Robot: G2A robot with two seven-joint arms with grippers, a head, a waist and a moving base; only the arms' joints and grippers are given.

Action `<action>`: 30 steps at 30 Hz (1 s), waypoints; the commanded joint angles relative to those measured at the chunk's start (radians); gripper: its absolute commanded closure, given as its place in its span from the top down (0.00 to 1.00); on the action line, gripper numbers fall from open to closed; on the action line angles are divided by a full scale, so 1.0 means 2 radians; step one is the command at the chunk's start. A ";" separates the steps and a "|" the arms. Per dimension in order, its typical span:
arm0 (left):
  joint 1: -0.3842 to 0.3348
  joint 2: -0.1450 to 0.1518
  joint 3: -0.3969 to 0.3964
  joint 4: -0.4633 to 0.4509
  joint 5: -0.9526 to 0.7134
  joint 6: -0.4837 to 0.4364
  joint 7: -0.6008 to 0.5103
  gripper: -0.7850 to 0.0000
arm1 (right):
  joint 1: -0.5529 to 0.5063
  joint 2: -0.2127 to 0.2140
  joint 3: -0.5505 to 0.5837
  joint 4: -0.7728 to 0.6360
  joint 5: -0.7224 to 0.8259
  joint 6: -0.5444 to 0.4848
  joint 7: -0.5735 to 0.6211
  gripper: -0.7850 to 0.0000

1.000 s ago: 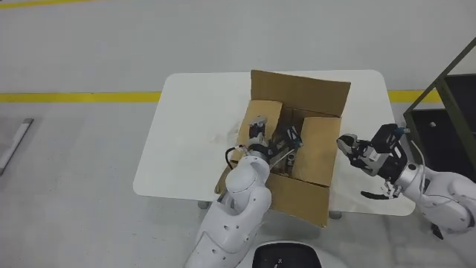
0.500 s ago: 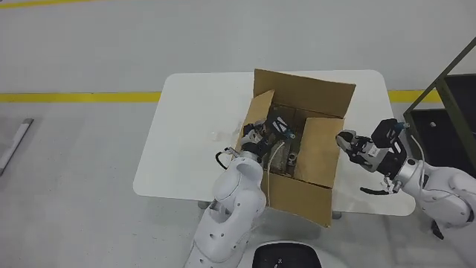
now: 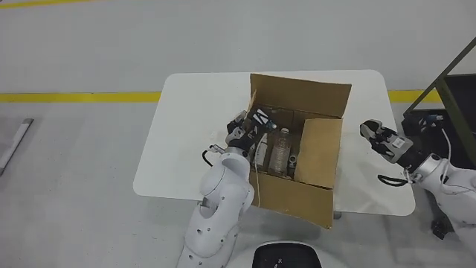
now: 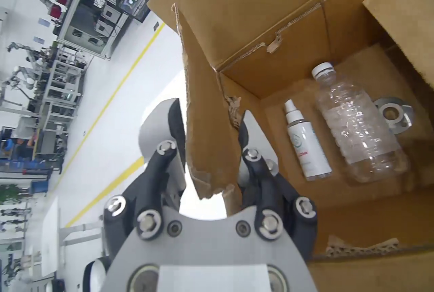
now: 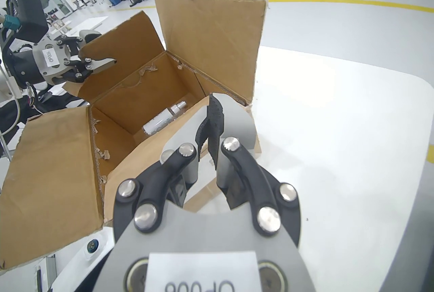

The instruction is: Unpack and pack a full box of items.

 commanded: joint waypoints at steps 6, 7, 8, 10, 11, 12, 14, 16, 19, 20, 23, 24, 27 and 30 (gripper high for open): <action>-0.005 0.005 -0.021 -0.002 0.048 0.007 0.002 1.00 | -0.006 -0.003 -0.004 0.012 0.020 -0.005 0.006 0.00; -0.006 0.006 -0.025 0.001 0.056 0.010 0.003 1.00 | -0.005 -0.004 -0.006 0.015 0.027 -0.007 0.006 0.00; -0.008 0.007 -0.029 0.004 0.067 0.013 0.003 1.00 | -0.003 -0.005 -0.008 0.020 0.029 -0.006 0.008 0.00; -0.009 0.008 -0.037 0.008 0.078 0.019 0.005 1.00 | 0.000 -0.006 -0.013 0.026 0.030 -0.002 0.009 0.00; -0.010 0.009 -0.040 0.011 0.086 0.021 0.005 1.00 | 0.001 -0.007 -0.016 0.030 0.033 -0.001 0.008 0.00; -0.010 0.010 -0.042 0.012 0.093 0.021 0.007 1.00 | 0.003 -0.008 -0.018 0.034 0.033 0.002 0.007 0.00; -0.010 0.011 -0.048 0.016 0.107 0.024 0.009 1.00 | 0.006 -0.010 -0.026 0.043 0.042 0.004 0.007 0.00; -0.008 0.012 -0.054 0.023 0.115 0.026 0.009 1.00 | 0.011 -0.012 -0.034 0.053 0.050 0.005 0.009 0.00; -0.005 0.013 -0.059 0.034 0.120 0.030 0.010 1.00 | 0.024 -0.017 -0.049 0.072 0.066 0.004 0.012 0.00; -0.004 0.013 -0.059 0.035 0.120 0.032 0.011 1.00 | 0.027 -0.017 -0.052 0.075 0.068 0.003 0.012 0.00; 0.000 0.013 -0.062 0.041 0.120 0.035 0.010 1.00 | 0.040 -0.021 -0.065 0.089 0.076 0.001 0.015 0.00; 0.001 0.013 -0.062 0.041 0.120 0.037 0.011 1.00 | 0.045 -0.022 -0.070 0.092 0.079 -0.001 0.017 0.00; 0.004 0.013 -0.064 0.042 0.121 0.038 0.009 1.00 | 0.057 -0.026 -0.083 0.098 0.081 -0.002 0.021 0.00; 0.006 0.014 -0.069 0.044 0.121 0.039 0.007 1.00 | 0.073 -0.029 -0.093 0.106 0.079 0.000 0.023 0.00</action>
